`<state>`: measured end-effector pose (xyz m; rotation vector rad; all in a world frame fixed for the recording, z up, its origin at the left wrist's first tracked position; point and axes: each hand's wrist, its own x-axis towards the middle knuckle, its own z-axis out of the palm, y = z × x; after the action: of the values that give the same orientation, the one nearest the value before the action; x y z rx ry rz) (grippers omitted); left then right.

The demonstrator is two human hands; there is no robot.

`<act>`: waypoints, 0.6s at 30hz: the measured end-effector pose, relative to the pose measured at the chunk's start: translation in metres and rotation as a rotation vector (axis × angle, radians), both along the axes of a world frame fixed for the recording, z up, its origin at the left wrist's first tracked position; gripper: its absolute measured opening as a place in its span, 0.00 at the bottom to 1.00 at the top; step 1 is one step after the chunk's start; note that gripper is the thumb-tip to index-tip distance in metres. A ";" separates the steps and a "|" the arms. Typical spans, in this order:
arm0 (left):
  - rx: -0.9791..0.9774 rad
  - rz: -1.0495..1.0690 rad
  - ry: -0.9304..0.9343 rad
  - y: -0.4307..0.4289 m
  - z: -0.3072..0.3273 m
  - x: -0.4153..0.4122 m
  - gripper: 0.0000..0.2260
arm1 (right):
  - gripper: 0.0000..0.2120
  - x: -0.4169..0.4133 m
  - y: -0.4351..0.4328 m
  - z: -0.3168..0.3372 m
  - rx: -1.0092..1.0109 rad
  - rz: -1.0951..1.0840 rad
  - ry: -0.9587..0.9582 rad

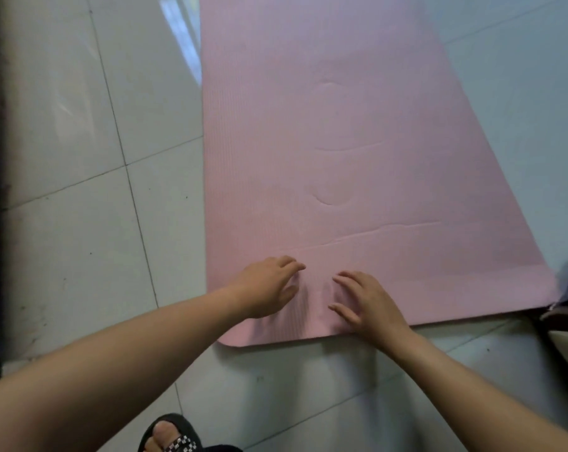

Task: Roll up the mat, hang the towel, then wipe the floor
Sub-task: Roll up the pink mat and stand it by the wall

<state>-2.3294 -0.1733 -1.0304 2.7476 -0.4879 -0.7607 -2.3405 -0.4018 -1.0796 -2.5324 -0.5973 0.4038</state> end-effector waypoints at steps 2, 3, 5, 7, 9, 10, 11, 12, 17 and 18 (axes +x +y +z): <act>0.012 -0.020 0.007 -0.008 0.000 -0.001 0.21 | 0.26 -0.005 -0.009 -0.001 -0.013 0.079 -0.009; 0.021 -0.040 0.009 -0.011 0.000 -0.001 0.21 | 0.27 -0.006 -0.013 -0.001 -0.021 0.110 -0.011; 0.039 -0.079 0.018 -0.017 0.000 -0.001 0.21 | 0.27 -0.010 -0.020 -0.001 -0.039 0.153 -0.026; 0.049 -0.105 0.022 -0.022 0.000 0.000 0.21 | 0.28 -0.014 -0.025 -0.003 -0.046 0.174 -0.029; 0.049 -0.118 0.024 -0.026 0.000 0.001 0.22 | 0.31 -0.018 -0.024 -0.002 -0.048 0.173 -0.026; 0.046 -0.123 0.024 -0.028 -0.001 0.002 0.22 | 0.32 -0.019 -0.024 -0.002 -0.053 0.169 -0.036; 0.044 -0.127 0.026 -0.030 -0.001 0.002 0.22 | 0.32 -0.021 -0.022 0.000 -0.069 0.167 -0.046; 0.041 -0.130 0.026 -0.030 -0.001 0.003 0.22 | 0.33 -0.022 -0.021 0.000 -0.087 0.166 -0.061; 0.038 -0.133 0.027 -0.027 -0.001 0.002 0.22 | 0.32 -0.026 -0.018 -0.004 -0.095 0.142 -0.083; 0.039 -0.129 0.032 -0.027 -0.001 0.002 0.22 | 0.30 -0.026 -0.018 -0.004 -0.078 0.134 -0.089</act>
<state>-2.3271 -0.2001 -1.0311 2.7557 -0.6555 -0.8520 -2.3662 -0.4196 -1.0837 -2.6037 -0.8033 0.3695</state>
